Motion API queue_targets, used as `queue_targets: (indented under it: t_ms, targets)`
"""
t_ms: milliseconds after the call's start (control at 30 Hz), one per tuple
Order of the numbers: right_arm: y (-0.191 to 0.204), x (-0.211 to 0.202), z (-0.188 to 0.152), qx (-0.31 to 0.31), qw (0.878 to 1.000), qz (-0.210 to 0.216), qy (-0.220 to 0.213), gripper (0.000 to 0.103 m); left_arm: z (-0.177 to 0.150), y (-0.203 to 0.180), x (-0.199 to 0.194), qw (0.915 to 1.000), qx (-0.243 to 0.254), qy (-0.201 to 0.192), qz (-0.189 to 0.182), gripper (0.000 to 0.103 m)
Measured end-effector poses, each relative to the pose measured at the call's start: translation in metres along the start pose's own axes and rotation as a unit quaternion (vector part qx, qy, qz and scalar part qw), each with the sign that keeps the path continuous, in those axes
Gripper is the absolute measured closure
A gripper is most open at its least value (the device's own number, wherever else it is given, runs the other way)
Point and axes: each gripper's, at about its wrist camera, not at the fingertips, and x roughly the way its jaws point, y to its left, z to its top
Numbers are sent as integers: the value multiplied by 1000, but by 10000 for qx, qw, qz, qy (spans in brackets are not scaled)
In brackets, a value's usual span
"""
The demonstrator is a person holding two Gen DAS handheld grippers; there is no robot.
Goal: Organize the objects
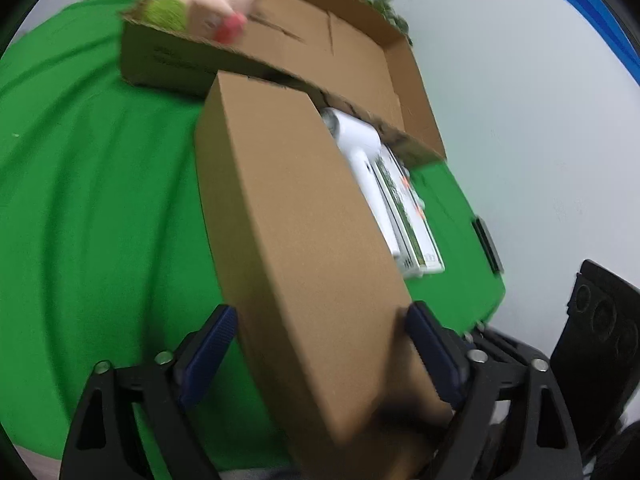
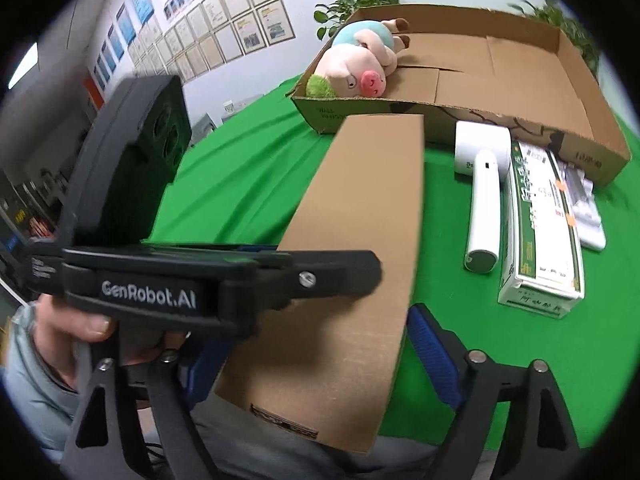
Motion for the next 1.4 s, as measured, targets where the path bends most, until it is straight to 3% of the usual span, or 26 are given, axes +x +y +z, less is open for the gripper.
queue_targets:
  t_ms: [33,67,200,267,333,433,533,767,1033,1200,1400]
  targets:
    - [-12,-6,3,335,9992,198,-73,64,2,2,0,10000,-46,2,9,17]
    - [-19,-8,6,492,9982,340,-54,68,3,3,1,10000,-59,5,22,18]
    - [-15,-8,7,313,9992,237,-31,69,2,3,1,10000,-60,-4,41,18]
    - [-6,-9,8,140,9999,70,-10,61,1,3,2,10000,-42,24,44,18]
    - [2,-7,6,9,9999,108,79,39,1,0,4,9999,1,101,13,18]
    - [16,-5,5,-361,9991,-129,173,19,0,-6,7,9997,91,206,22,18]
    - [27,2,3,-672,9964,-447,279,11,0,-10,9,9993,155,317,-79,18]
    - [31,9,2,-898,9915,-895,294,14,-5,-3,5,9989,119,331,-322,19]
    - [18,-5,0,-107,9986,-469,215,19,-9,10,0,9990,-6,149,-427,19]
    - [17,-7,2,105,9992,-363,155,19,-7,6,-8,9992,95,-28,-380,23]
    - [21,-24,8,70,9990,-355,-251,19,5,-14,-22,9986,207,-308,-381,23]
